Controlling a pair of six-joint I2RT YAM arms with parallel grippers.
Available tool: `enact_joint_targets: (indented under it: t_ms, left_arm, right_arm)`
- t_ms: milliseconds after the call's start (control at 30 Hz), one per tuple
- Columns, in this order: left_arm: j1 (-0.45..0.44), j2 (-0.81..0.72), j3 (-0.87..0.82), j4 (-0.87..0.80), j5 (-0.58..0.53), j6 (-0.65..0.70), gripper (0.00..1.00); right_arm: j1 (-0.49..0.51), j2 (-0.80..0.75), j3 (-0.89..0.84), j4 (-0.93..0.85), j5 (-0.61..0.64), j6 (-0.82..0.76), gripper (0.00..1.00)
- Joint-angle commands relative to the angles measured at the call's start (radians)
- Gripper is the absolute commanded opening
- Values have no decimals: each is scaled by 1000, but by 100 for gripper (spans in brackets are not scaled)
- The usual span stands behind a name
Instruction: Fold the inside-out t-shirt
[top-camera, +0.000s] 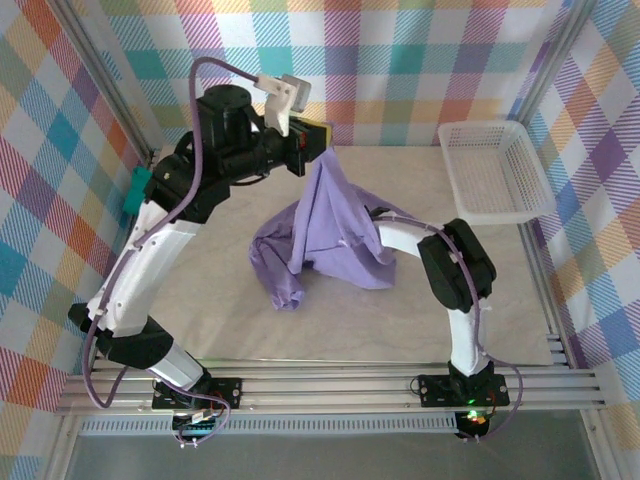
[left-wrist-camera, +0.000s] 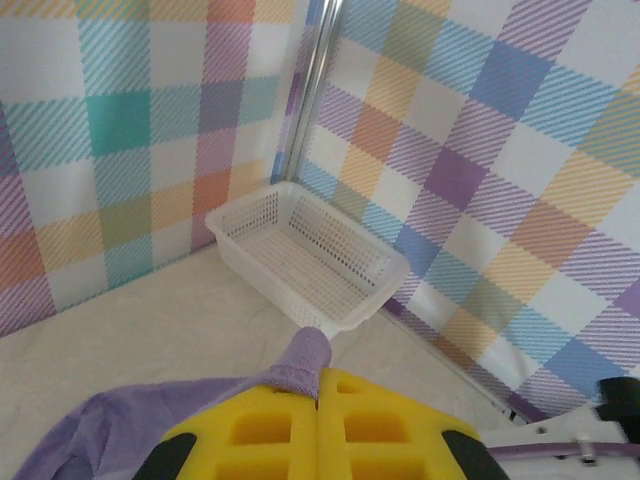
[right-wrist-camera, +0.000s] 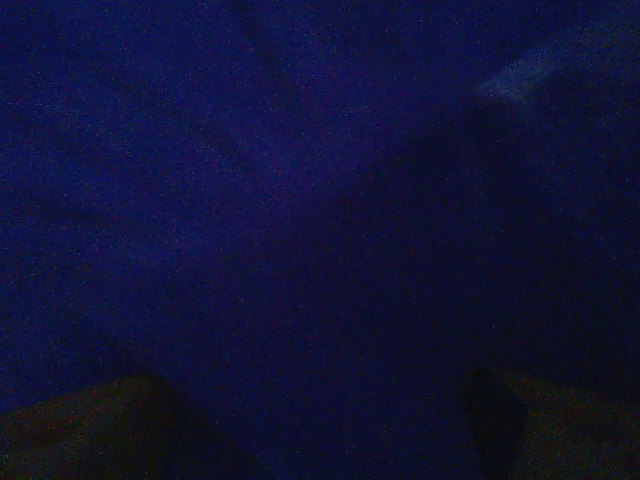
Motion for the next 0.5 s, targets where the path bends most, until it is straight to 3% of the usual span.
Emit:
enact_joint_targets:
  t_ms: [0,33,100,267,367,467]
  left_arm:
    - [16,-60,70,75,38,-1,0]
    - [18,-70,66,78,30,-1,0]
    - [22,-89,39,76,-19,3,0]
    - [66,-147,-139,107,-241,-37,0]
    - [157,-182,-293,134,-340,-117,0]
    - [291,-203,-469,178,-336,-223,0]
  right_arm:
    - [2,91,50,-113,21,-17,75]
    - [2,103,61,-119,13,-14,70]
    - [2,104,73,-120,-3,-8,45]
    - [-10,-50,67,-106,-93,-60,0]
    - [-33,-226,17,-49,-230,-60,0]
    - [-65,-381,-61,51,-398,-1,0]
